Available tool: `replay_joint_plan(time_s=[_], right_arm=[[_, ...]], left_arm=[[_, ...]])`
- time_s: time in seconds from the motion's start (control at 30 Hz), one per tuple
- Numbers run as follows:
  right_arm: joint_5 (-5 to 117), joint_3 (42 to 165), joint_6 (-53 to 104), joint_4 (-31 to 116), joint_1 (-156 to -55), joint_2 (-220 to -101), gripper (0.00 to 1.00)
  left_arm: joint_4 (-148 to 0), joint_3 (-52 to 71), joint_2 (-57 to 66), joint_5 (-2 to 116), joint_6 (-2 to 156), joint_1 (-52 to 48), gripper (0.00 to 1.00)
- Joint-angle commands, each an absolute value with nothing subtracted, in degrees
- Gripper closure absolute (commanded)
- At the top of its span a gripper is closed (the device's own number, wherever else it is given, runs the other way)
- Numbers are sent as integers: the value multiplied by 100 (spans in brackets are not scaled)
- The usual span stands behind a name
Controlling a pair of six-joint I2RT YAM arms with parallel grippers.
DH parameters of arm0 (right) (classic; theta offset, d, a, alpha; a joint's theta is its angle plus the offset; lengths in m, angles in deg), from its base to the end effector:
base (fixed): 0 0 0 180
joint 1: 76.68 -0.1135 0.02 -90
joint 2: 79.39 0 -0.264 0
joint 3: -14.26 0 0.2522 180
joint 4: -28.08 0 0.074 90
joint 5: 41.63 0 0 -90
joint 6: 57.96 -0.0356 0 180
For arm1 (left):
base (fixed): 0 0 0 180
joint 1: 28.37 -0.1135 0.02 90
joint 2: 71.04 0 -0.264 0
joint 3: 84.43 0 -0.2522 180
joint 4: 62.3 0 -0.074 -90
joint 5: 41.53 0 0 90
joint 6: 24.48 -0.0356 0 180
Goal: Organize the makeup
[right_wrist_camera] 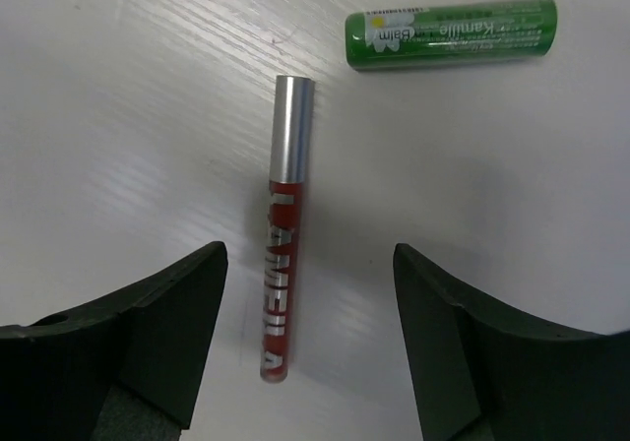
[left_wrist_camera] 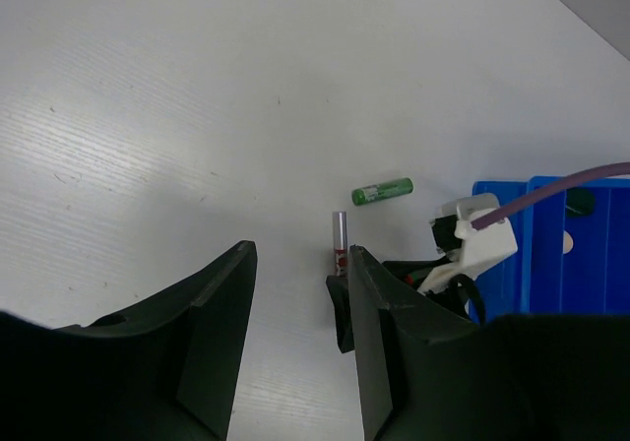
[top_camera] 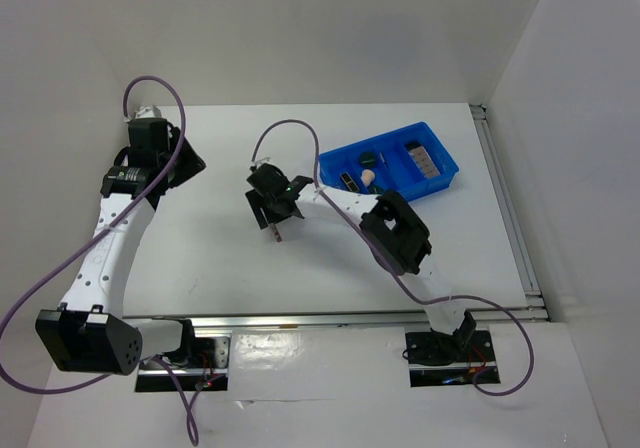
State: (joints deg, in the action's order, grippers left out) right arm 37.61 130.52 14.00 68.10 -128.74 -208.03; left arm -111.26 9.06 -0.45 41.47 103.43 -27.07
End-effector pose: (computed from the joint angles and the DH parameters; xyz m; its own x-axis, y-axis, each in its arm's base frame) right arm 0.3112 0.3884 0.1793 -0.6814 -0.3793 -0.6260 -0.5193 0.8533 0.0483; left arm 0.2665 -0.0017 0.3721 -0.3811 -0.6014 -0.7022 -0.3977 0.7923 -0.4626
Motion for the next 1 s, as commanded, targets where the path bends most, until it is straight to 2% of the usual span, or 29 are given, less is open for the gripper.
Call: replay_joint_plan(time_s=[0.0,0.13,0.23,0.27,0.37,0.43,0.57,0.7,0.83,0.97], right_arm=[[3441,13446,1288,7005,-13064,-20973,26],[3273,13507,1349,7058,-13266,-21210,36],[3142,13507,1402,7058,-13390,-21263,53],[3141,13507,1402,7058,-13390,-21315,64],[3141,13647,1454,7110,-13496,-21316,81],[3202,13648,1638,7050,-13601,-21176,87],[3501,13377,1920,6488,-13601,-20352,90],[3221,13314,2114,6521,-13488,-19735,90],[2843,12929,2263,6627,-12829,-19016,90],[2658,12304,2587,6478,-11567,-18355,90]], left_arm=[[-11095,771,-204,4118,10375,-2731,45],[-11095,771,-204,4118,10323,-2731,45],[-11095,771,-204,4118,10323,-2731,45],[-11043,771,-204,4118,10323,-2731,45],[-11042,771,-204,4118,10323,-2731,45],[-11042,771,-204,4118,10323,-2731,45],[-11042,771,-204,4118,10323,-2731,45],[-11042,771,-204,4118,10323,-2731,45],[-11042,771,-204,4118,10323,-2731,45],[-11042,771,-204,4118,10323,-2731,44]])
